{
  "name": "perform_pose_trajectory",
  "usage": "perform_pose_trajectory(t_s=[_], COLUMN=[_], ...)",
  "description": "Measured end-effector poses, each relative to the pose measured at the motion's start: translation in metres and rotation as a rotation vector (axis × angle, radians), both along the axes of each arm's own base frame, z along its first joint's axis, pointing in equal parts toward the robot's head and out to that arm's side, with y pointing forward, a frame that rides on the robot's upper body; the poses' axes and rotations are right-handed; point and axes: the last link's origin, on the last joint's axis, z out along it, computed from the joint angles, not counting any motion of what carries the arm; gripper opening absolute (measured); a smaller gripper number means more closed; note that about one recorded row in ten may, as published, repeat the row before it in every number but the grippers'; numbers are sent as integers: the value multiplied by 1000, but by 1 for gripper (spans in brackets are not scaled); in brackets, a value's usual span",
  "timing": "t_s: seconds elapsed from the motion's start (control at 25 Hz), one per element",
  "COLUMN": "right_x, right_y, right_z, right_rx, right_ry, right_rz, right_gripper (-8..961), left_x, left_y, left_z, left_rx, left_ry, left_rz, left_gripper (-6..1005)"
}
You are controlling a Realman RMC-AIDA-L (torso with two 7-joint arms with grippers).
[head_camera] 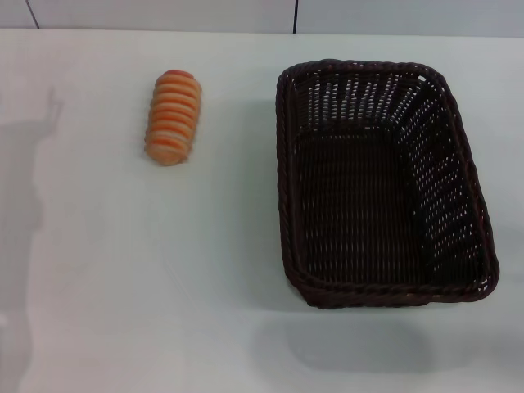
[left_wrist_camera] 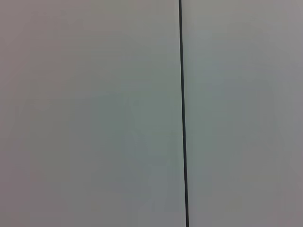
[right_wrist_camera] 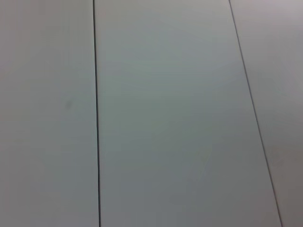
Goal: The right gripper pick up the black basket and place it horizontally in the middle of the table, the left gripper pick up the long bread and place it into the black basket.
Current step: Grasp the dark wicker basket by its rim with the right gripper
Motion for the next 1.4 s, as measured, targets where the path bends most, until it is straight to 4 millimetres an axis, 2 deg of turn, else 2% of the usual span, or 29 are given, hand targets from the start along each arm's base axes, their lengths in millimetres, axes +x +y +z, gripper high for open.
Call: perform_pose_trajectory(t_s=[0.36,0.6,0.68,0.96,1.12,1.2,1.24,1.28,1.4], right_x=[-3,-19,-32,-55,-70,-79,-79,-90,-101], right_y=[-2,8,20,43,66,73,73,77,79], right_z=[-2,-3,3,22,30,26,26,22,19], right_rx=[-7,-86,-196,-427,-674,-816,-816,-937,-1036], right_ry=[7,85,111,171,179,164,164,139,101], right_rz=[12,65,94,99,19,-22,-22,-39,-40], right_gripper=[832,832,832,833,832,832,832,832,832], left_x=[-4,-4,-4,0,3,4,4,5,6], left_y=[1,2,5,13,17,18,18,19,21], left_z=[-2,-3,-5,-10,-10,-11,-11,-11,-11], left_rx=[-17,-25,-41,-71,-74,-77,-77,-79,-82], left_ry=[-8,-11,-18,-25,-25,-25,-25,-26,-27], left_rz=[25,31,39,43,35,34,34,34,32], left_gripper=[859,859,859,859,859,859,859,859,859])
